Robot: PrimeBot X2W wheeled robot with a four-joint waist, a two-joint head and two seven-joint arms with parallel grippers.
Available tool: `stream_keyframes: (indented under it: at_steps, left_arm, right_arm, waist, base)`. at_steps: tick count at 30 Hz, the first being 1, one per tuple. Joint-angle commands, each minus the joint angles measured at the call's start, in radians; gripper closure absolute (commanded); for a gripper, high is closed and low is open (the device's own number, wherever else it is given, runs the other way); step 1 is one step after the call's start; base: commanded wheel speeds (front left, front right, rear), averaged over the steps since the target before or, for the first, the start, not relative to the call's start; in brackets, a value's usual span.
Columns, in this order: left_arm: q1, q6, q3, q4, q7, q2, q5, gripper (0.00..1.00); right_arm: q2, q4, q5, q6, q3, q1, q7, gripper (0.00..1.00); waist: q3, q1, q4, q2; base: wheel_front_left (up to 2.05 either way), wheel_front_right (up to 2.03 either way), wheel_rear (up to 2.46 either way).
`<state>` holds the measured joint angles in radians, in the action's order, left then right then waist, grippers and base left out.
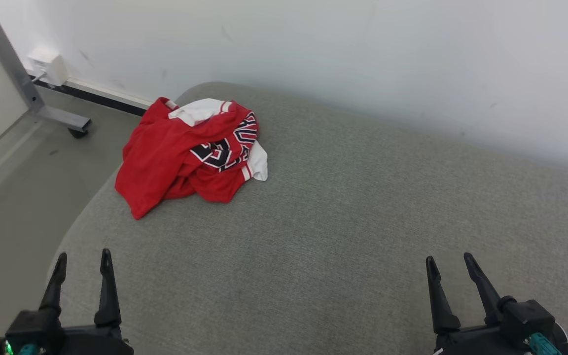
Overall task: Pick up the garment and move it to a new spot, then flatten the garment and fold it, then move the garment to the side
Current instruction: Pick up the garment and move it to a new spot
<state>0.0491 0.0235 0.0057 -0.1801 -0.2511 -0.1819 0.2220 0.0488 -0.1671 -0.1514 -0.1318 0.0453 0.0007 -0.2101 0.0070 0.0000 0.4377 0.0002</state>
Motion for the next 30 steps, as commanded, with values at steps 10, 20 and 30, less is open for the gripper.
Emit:
stream_keyframes:
  at_steps: [10, 20, 30]
  left_arm:
    - [0.273, 0.036, 0.045, -0.012, 0.016, -0.059, 0.065, 0.0]
    - [0.52, 0.048, 0.084, -0.069, 0.07, -0.163, 0.096, 0.0]
    - [0.651, 0.059, 0.131, -0.242, 0.131, -0.28, 0.125, 0.0]
  right_arm:
    - [0.003, 0.05, 0.066, 0.002, -0.028, -0.07, 0.013, 0.0]
    - [0.002, 0.132, 0.114, 0.002, -0.111, -0.103, 0.029, 0.0]
    - [0.002, 0.182, 0.121, 0.002, -0.129, -0.12, 0.029, 0.0]
  waist:
    - [0.164, 0.0, -0.205, -0.0002]
    - [0.323, 0.0, -0.362, -0.0002]
    - [0.396, 0.0, -0.465, -0.0002]
  base:
    - [0.0, 0.0, 0.0]
    - [0.0, 0.0, 0.0]
    - [0.0, 0.0, 0.0]
